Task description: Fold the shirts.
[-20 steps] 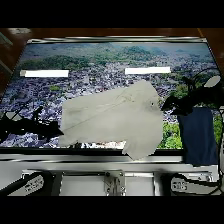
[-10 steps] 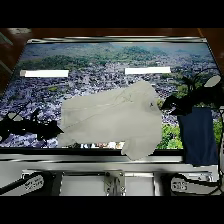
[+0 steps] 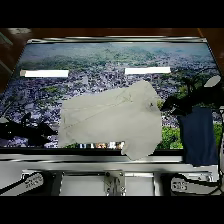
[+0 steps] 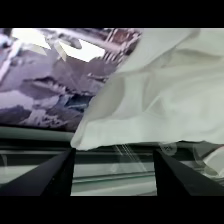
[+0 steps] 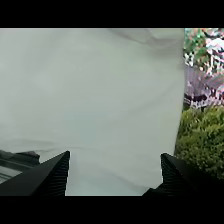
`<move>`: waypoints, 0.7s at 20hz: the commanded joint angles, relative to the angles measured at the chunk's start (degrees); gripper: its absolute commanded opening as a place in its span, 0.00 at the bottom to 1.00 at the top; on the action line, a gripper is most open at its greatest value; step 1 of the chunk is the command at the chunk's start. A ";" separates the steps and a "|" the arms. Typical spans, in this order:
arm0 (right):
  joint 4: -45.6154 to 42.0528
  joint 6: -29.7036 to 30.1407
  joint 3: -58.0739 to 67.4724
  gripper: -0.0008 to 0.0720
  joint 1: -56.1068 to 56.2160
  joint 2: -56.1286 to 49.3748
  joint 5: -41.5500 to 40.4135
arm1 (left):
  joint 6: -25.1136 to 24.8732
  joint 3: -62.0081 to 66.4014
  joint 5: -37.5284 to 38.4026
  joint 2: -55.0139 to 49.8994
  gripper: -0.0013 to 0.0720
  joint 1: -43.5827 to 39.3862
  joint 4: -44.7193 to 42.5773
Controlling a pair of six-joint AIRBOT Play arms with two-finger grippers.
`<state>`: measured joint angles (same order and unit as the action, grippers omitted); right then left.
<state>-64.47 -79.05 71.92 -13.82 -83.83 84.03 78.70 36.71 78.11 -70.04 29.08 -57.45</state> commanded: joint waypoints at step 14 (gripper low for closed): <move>-0.09 0.04 -0.02 0.95 0.07 0.02 -0.28 | -5.03 -11.61 -10.58 -0.57 0.80 1.84 6.51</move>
<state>-64.60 -78.96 71.92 -13.82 -83.83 83.61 73.87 25.71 68.99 -70.02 30.85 -51.18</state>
